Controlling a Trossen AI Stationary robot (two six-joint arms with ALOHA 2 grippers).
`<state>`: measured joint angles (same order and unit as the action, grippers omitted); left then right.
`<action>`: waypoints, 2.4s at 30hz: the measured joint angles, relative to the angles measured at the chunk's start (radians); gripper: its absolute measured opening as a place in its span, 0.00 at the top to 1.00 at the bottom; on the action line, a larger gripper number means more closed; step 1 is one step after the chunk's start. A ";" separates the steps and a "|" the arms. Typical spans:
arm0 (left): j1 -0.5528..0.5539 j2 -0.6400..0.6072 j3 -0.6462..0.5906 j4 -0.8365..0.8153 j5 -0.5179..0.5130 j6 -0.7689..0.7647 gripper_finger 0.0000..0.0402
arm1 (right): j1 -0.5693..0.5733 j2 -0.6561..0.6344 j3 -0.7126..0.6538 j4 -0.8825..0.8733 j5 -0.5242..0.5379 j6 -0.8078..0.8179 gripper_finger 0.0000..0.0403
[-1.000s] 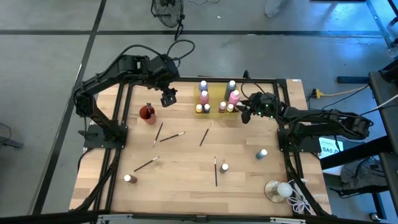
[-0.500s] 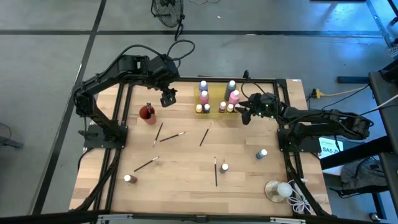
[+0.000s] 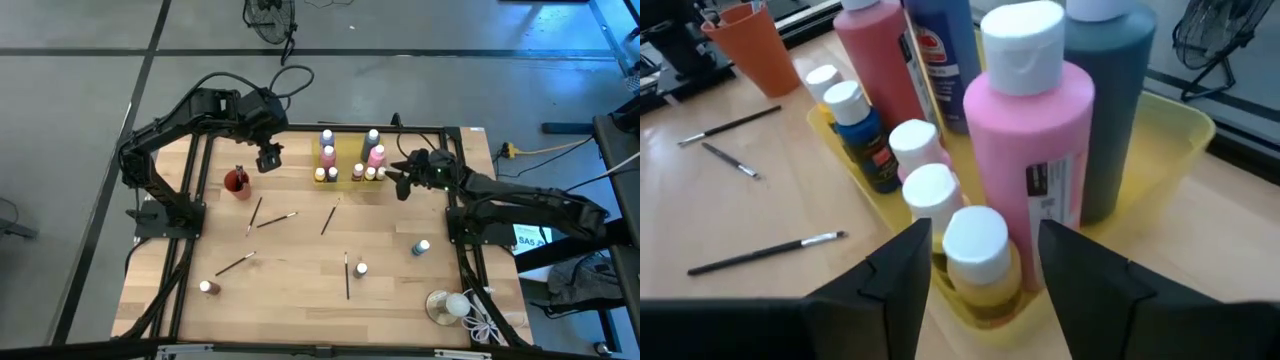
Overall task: Pick & Place Paint Supplies
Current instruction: Put the silver paint brush into the orange cup
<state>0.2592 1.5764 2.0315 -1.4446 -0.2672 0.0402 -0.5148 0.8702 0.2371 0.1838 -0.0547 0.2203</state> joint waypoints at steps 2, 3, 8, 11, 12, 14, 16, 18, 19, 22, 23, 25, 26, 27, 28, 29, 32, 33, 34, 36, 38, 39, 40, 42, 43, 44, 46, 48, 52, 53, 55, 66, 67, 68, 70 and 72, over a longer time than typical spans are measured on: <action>0.000 0.000 0.000 -0.011 0.000 0.000 0.36 | 0.000 -0.044 0.028 -0.091 0.003 0.000 0.53; 0.000 0.000 0.000 -0.017 0.000 0.000 0.36 | 0.000 -0.068 0.053 -0.152 0.006 0.004 0.53; 0.000 0.000 0.000 -0.064 0.000 -0.008 0.36 | 0.000 -0.156 0.227 -0.499 0.035 -0.005 0.53; 0.000 0.000 0.000 -0.090 0.000 -0.041 0.36 | 0.000 -0.180 0.348 -0.663 0.025 -0.019 0.53; -0.001 0.000 0.000 -0.097 0.000 -0.050 0.36 | 0.000 -0.182 0.387 -0.716 0.009 -0.019 0.53; -0.009 0.000 0.000 -0.105 0.000 -0.061 0.36 | 0.000 -0.183 0.465 -0.810 -0.046 -0.019 0.53; -0.019 0.000 0.000 -0.109 0.000 -0.065 0.36 | 0.003 -0.183 0.534 -0.877 -0.119 -0.013 0.53; -0.031 0.000 0.000 -0.109 0.000 -0.071 0.36 | 0.017 -0.183 0.588 -0.920 -0.181 0.005 0.53; -0.038 0.000 0.000 -0.109 0.000 -0.075 0.36 | 0.029 -0.183 0.611 -0.933 -0.210 0.018 0.53; -0.058 0.000 0.000 -0.109 0.000 -0.088 0.36 | 0.076 -0.183 0.660 -0.940 -0.293 0.077 0.53; -0.065 0.000 0.000 -0.109 0.000 -0.095 0.36 | 0.096 -0.183 0.669 -0.934 -0.315 0.094 0.53; -0.081 0.000 0.000 -0.109 -0.002 -0.116 0.36 | 0.139 -0.183 0.676 -0.909 -0.347 0.129 0.53; -0.090 0.000 0.000 -0.109 -0.003 -0.128 0.36 | 0.164 -0.183 0.676 -0.900 -0.350 0.147 0.53; -0.101 0.000 0.000 -0.109 -0.005 -0.143 0.36 | 0.189 -0.183 0.676 -0.899 -0.350 0.163 0.53; -0.113 0.000 0.000 -0.109 -0.008 -0.159 0.36 | 0.210 -0.180 0.676 -0.900 -0.348 0.171 0.53; -0.126 0.000 0.000 -0.109 -0.013 -0.176 0.36 | 0.230 -0.176 0.676 -0.899 -0.345 0.180 0.53; -0.178 0.000 0.000 -0.112 -0.040 -0.236 0.36 | 0.271 -0.161 0.676 -0.896 -0.341 0.184 0.53; -0.199 0.000 0.000 -0.117 -0.048 -0.252 0.36 | 0.280 -0.154 0.676 -0.893 -0.341 0.184 0.53; -0.220 0.000 0.000 -0.124 -0.059 -0.262 0.36 | 0.287 -0.147 0.676 -0.889 -0.341 0.184 0.53; -0.262 0.000 0.000 -0.127 -0.076 -0.263 0.36 | 0.303 -0.134 0.676 -0.887 -0.341 0.184 0.53; -0.301 0.000 -0.009 -0.125 -0.077 -0.267 0.36 | 0.326 -0.123 0.676 -0.888 -0.341 0.185 0.53; -0.316 0.000 -0.014 -0.124 -0.077 -0.268 0.36 | 0.340 -0.117 0.676 -0.890 -0.341 0.190 0.53; -0.332 0.001 -0.020 -0.124 -0.077 -0.279 0.36 | 0.357 -0.113 0.676 -0.894 -0.341 0.197 0.53; -0.362 0.000 -0.042 -0.125 -0.079 -0.320 0.36 | 0.391 -0.107 0.676 -0.899 -0.345 0.211 0.53; -0.375 0.000 -0.060 -0.123 -0.079 -0.338 0.36 | 0.407 -0.105 0.676 -0.898 -0.348 0.215 0.53; -0.389 0.000 -0.082 -0.123 -0.081 -0.348 0.36 | 0.424 -0.105 0.676 -0.898 -0.349 0.218 0.53; -0.415 0.000 -0.130 -0.122 -0.082 -0.352 0.36 | 0.452 -0.104 0.676 -0.898 -0.349 0.219 0.53; -0.430 0.000 -0.186 -0.095 -0.060 -0.352 0.36 | 0.479 -0.104 0.676 -0.898 -0.349 0.223 0.53; -0.396 0.000 -0.303 0.045 0.097 -0.331 0.36 | 0.537 -0.104 0.676 -0.898 -0.349 0.251 0.53; -0.382 0.000 -0.329 0.081 0.108 -0.315 0.36 | 0.552 -0.104 0.676 -0.898 -0.349 0.251 0.53; -0.357 0.000 -0.373 0.139 0.090 -0.268 0.36 | 0.579 -0.104 0.676 -0.896 -0.345 0.250 0.53; -0.211 0.015 -0.681 0.445 0.185 -0.239 0.36 | 0.657 -0.100 0.676 -0.795 -0.338 0.211 0.53; -0.199 0.020 -0.703 0.468 0.187 -0.248 0.36 | 0.661 -0.099 0.676 -0.794 -0.337 0.210 0.53; -0.187 0.023 -0.727 0.477 0.190 -0.260 0.36 | 0.665 -0.098 0.676 -0.795 -0.337 0.210 0.53; -0.162 0.042 -0.760 0.527 0.234 -0.276 0.36 | 0.671 -0.096 0.676 -0.791 -0.337 0.210 0.53; -0.137 0.067 -0.780 0.560 0.289 -0.283 0.36 | 0.678 -0.095 0.676 -0.794 -0.334 0.210 0.53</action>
<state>0.1227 1.6430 1.2513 -0.8849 0.0221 -0.2423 0.1632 0.7749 0.9127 -0.6098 -0.3886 0.4304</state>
